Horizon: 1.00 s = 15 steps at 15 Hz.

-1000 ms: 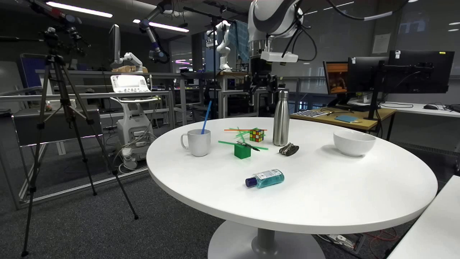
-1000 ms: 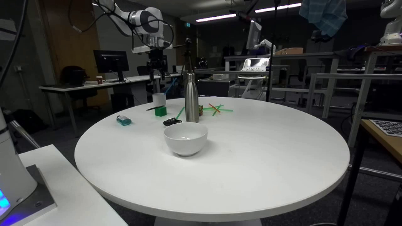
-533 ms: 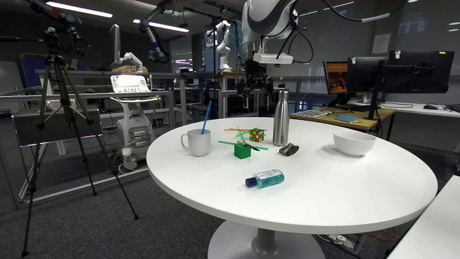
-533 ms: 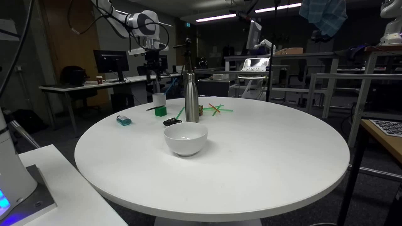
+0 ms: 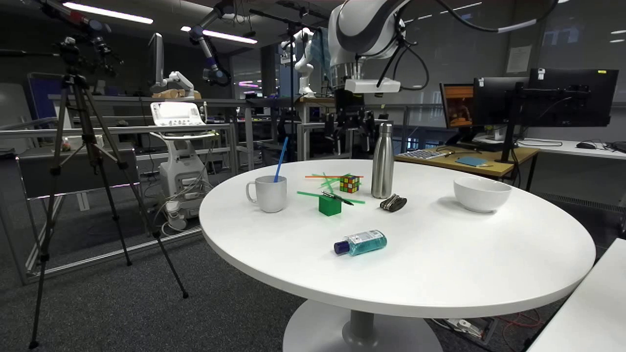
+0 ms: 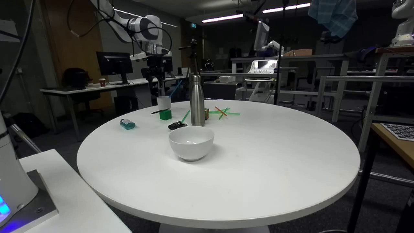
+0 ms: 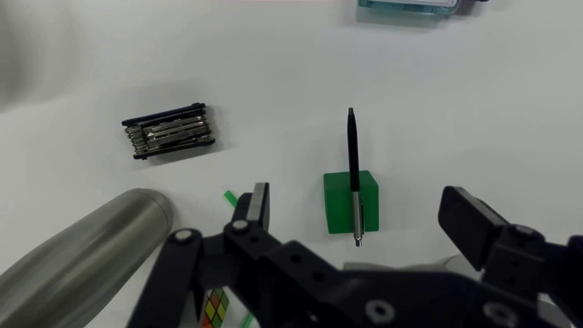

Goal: Pick the pen on the block and put it on the table

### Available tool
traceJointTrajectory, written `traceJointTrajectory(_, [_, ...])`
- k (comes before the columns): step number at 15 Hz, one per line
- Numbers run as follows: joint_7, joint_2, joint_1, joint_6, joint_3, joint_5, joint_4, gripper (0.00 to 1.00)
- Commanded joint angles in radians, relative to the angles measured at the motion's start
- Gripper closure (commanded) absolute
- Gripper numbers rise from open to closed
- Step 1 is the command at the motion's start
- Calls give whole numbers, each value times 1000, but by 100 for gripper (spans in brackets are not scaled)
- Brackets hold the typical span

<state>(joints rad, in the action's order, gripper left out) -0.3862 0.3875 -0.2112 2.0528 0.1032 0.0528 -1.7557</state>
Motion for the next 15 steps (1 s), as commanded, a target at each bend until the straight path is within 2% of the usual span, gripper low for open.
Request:
traceJointTrajectory(1, [-19, -4, -6, 4, -18, 0, -30, 0])
traceJointTrajectory(15, [3, 43, -6, -2, -23, -4, -49, 0])
